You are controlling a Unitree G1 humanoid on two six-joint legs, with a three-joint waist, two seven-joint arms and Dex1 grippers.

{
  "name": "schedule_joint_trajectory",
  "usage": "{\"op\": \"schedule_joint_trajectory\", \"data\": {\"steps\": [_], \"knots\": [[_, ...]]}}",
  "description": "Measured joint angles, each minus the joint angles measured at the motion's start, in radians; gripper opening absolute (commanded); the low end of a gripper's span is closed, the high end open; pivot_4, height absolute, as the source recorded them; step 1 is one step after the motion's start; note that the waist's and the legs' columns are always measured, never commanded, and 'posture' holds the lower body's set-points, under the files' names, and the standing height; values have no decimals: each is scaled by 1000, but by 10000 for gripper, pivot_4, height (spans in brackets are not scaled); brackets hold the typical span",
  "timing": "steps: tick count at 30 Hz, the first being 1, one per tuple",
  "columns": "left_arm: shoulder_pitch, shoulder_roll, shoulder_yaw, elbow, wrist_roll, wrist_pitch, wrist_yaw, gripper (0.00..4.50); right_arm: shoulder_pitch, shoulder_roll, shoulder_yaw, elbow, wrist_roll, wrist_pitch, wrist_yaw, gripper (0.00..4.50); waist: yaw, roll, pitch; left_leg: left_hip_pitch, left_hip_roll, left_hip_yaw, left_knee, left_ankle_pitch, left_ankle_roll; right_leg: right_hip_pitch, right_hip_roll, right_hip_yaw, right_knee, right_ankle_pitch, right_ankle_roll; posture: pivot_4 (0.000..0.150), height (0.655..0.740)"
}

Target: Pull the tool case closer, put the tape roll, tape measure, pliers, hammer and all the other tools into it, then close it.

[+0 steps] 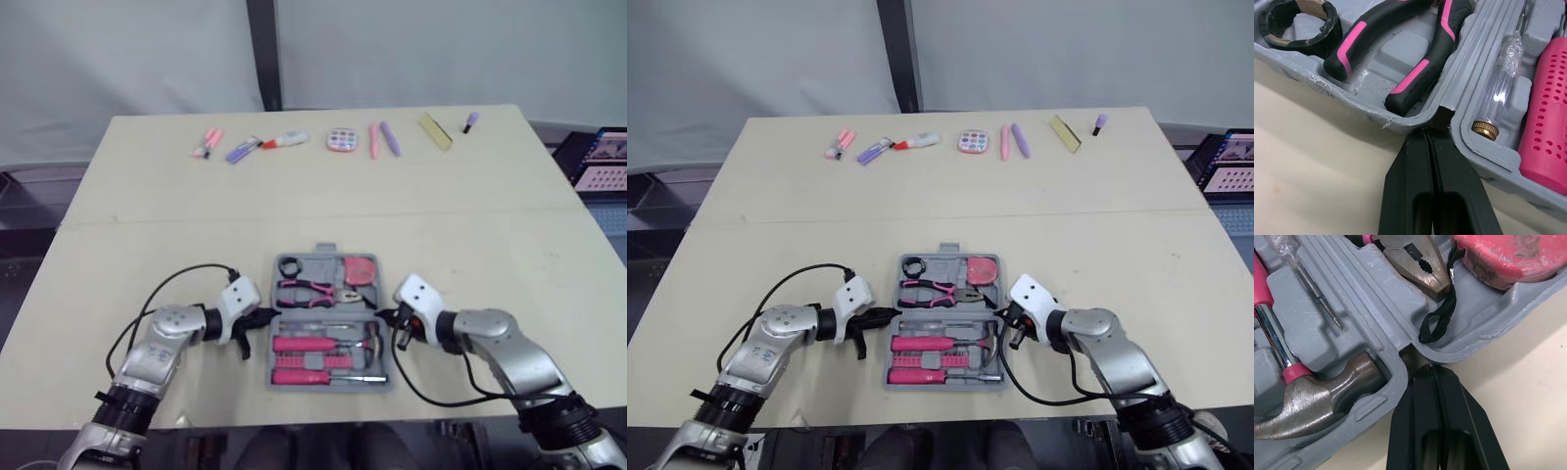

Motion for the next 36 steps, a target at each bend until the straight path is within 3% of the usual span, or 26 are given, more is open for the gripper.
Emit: {"op": "schedule_joint_trajectory", "data": {"steps": [36], "knots": [[194,21,41,-243,-13,130,27,466,73,-50,16,-106,22,50,53,317,-1,0,0,0,1,0,-2,0,0,0,1,0,-3,0,0,1500,7400]]}}
